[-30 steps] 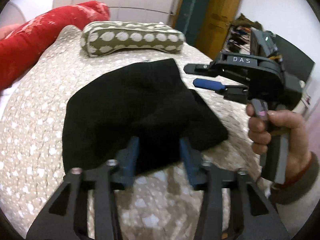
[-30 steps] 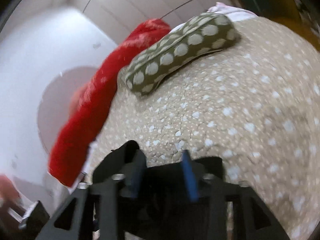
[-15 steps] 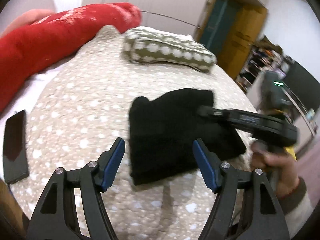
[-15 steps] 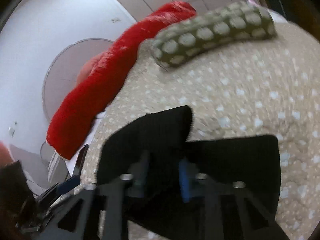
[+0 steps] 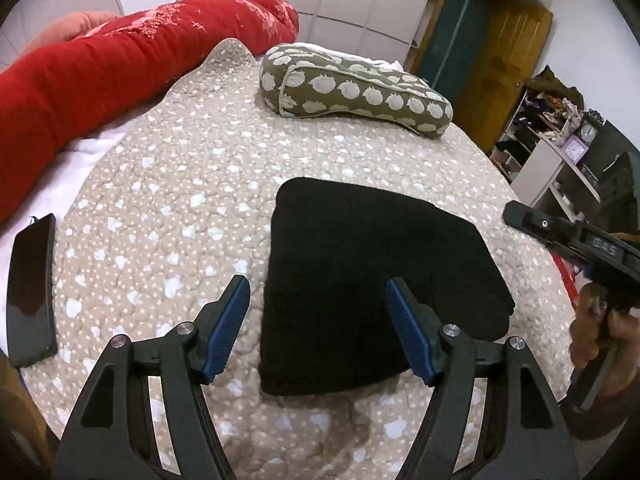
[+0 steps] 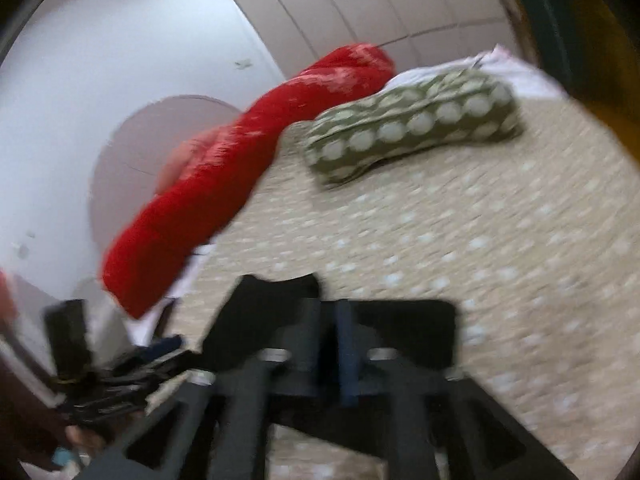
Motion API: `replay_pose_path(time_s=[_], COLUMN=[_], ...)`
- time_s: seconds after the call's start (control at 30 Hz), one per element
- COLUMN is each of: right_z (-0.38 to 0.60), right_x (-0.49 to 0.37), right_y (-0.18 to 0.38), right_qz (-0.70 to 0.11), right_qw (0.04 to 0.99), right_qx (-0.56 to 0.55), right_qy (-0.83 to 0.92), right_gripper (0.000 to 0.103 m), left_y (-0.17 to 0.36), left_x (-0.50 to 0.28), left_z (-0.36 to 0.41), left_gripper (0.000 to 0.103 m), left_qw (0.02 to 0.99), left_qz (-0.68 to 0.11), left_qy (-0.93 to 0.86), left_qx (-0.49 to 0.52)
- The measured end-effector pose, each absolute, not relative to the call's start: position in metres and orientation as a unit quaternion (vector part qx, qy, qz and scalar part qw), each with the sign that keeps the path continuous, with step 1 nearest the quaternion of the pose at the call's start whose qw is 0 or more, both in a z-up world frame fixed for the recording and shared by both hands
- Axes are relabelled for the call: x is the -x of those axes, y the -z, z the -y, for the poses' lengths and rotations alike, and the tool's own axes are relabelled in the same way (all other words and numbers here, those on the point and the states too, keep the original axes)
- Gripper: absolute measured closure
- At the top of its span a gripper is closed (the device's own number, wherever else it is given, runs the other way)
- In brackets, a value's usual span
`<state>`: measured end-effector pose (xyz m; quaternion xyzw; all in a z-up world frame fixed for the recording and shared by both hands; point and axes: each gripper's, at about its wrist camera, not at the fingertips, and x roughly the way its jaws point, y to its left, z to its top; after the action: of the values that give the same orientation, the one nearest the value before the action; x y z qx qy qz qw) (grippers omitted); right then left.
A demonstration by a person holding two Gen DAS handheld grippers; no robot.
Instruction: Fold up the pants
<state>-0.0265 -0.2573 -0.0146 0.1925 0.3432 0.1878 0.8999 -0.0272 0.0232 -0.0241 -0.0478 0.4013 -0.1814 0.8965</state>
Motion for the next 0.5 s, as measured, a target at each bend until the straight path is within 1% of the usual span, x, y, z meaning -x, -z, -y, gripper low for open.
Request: replay_pose_path(time_s=[0.03, 0.07, 0.27, 0.3, 0.33, 0.37, 0.4, 0.43, 0.5], right_z=[0.256, 0.251, 0.219, 0.212, 0.203, 0.194, 0.190, 0.188, 0.193], right_x=[0.025, 0.019, 0.005, 0.005, 0.005, -0.001, -0.003, -0.002, 0.007], right_y=[0.020, 0.026, 0.066, 0.068, 0.067, 0.067, 0.063, 0.057, 0.035], right_qz=[-0.352, -0.357, -0.414, -0.407, -0.396, -0.398, -0.394, -0.382, -0.349], right_qw=[0.895, 0.891, 0.868, 0.875, 0.881, 0.877, 0.881, 0.889, 0.906], right_qx=[-0.201, -0.208, -0.197, -0.184, -0.173, -0.175, -0.170, -0.161, -0.151], right_qy=[-0.189, -0.190, -0.189, -0.186, -0.193, -0.204, -0.201, -0.195, -0.188], right_gripper=[0.043, 0.039, 0.039, 0.050, 0.066, 0.080, 0.087, 0.091, 0.094], left_y=[0.023, 0.021, 0.029, 0.030, 0.032, 0.031, 0.030, 0.027, 0.018], left_x=[0.028, 0.029, 0.017, 0.016, 0.016, 0.016, 0.016, 0.016, 0.018], left_z=[-0.026, -0.030, -0.051, -0.051, -0.050, -0.049, -0.047, -0.044, -0.039], left_gripper=[0.032, 0.032, 0.032, 0.032, 0.032, 0.032, 0.032, 0.032, 0.032], left_qw=[0.899, 0.902, 0.895, 0.893, 0.892, 0.892, 0.892, 0.893, 0.898], left_qz=[-0.398, -0.394, -0.412, -0.414, -0.417, -0.419, -0.420, -0.418, -0.408], left_qy=[0.177, 0.171, 0.152, 0.151, 0.148, 0.147, 0.147, 0.149, 0.150], left_qx=[0.047, 0.048, 0.085, 0.087, 0.087, 0.086, 0.083, 0.079, 0.071])
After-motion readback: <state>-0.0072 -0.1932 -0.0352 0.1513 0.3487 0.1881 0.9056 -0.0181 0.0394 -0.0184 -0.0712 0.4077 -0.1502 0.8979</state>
